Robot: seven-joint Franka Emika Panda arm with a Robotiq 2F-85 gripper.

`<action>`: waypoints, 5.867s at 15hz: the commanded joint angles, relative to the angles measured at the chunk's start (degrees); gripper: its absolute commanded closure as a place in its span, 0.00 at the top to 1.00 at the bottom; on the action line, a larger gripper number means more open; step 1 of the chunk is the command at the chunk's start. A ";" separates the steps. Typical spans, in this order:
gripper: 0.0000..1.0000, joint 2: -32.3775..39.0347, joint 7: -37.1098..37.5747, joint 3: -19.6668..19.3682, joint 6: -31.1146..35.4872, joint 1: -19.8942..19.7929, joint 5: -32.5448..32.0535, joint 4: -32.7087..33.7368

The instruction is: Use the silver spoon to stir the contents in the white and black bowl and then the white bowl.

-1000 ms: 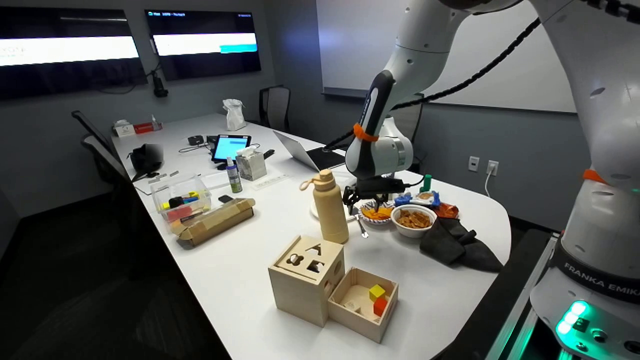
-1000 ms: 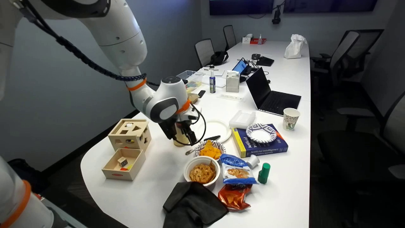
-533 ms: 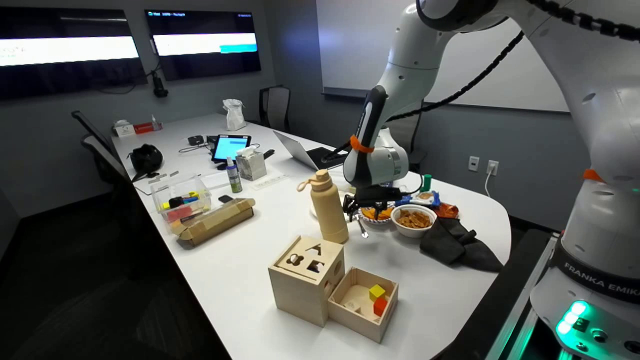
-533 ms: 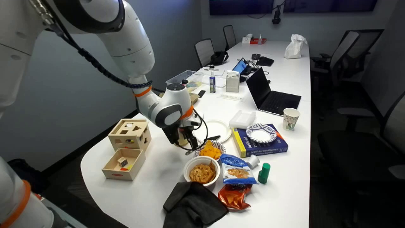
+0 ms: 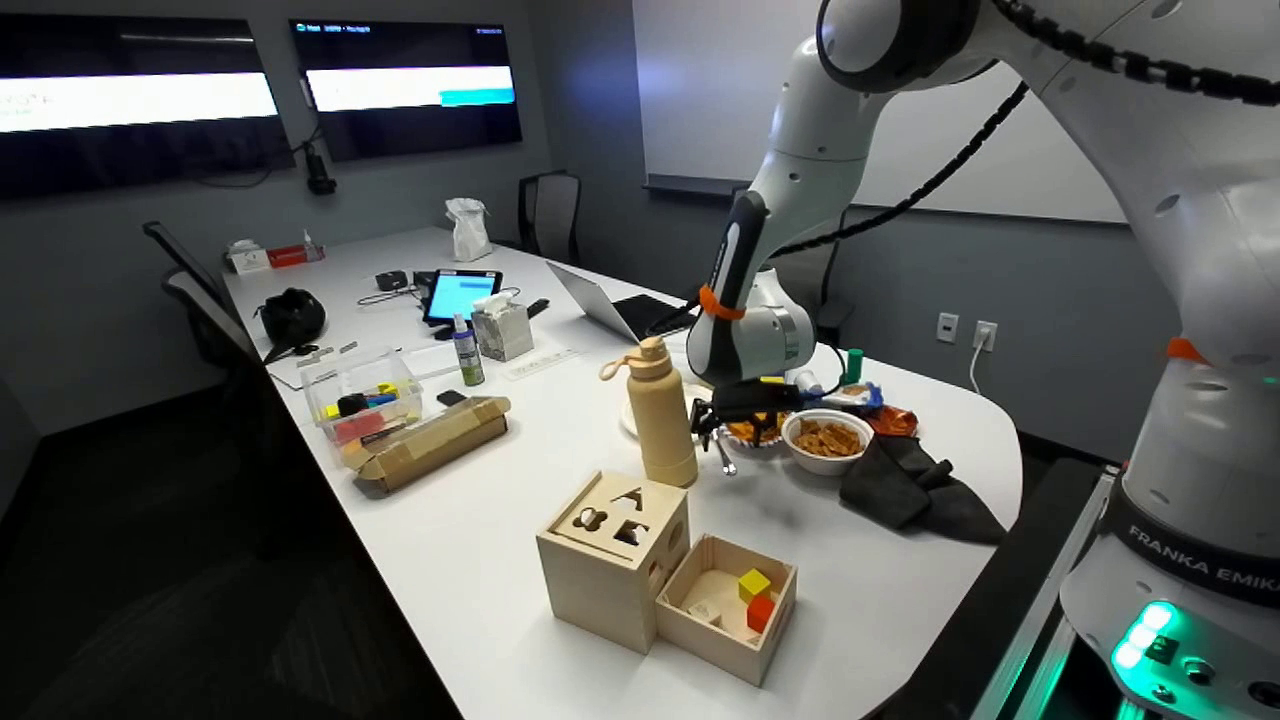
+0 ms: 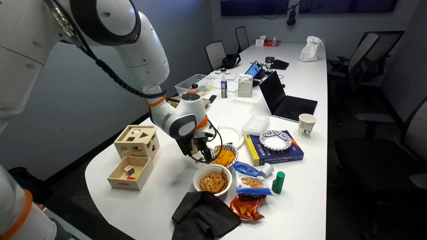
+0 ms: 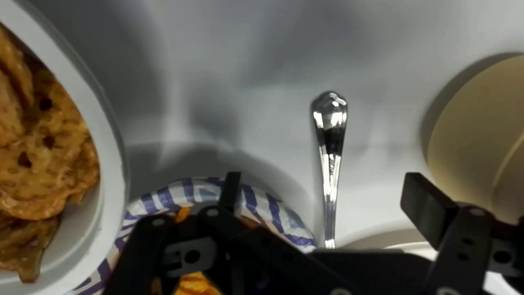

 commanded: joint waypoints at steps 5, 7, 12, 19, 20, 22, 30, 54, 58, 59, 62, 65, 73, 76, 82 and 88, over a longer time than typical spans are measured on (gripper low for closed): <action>1.00 2.79 2.10 -0.87 -2.15 0.25 0.59 4.16; 1.00 1.88 2.33 -0.77 -1.94 -0.05 0.80 4.14; 1.00 -1.33 3.29 -1.37 -1.14 -0.59 1.37 3.73; 1.00 -3.40 3.84 -0.35 -3.56 -1.65 2.27 2.83; 1.00 -3.71 3.59 0.74 -4.61 -2.17 2.64 2.67; 1.00 -3.70 3.41 2.72 -6.65 -2.88 3.58 2.88; 1.00 -0.84 5.71 1.32 -6.95 -2.39 5.14 4.97; 0.40 6.60 5.23 1.30 -10.96 -2.83 4.46 13.02; 0.10 6.64 5.25 0.88 -11.30 -2.81 4.42 13.15; 0.03 6.67 5.25 0.85 -11.31 -2.80 4.41 13.21; 0.02 6.80 5.27 0.80 -11.37 -2.71 4.36 13.40; 0.03 6.83 5.27 0.73 -11.32 -2.68 4.33 13.41; 0.03 2.88 2.45 4.74 -9.27 -6.11 6.13 10.82; 0.03 0.60 0.83 7.03 -7.82 -7.90 7.09 9.79; 0.03 -0.37 -1.12 9.45 -7.80 -10.31 9.01 10.03; 0.66 -0.02 -2.19 10.13 -8.95 -11.23 10.00 9.01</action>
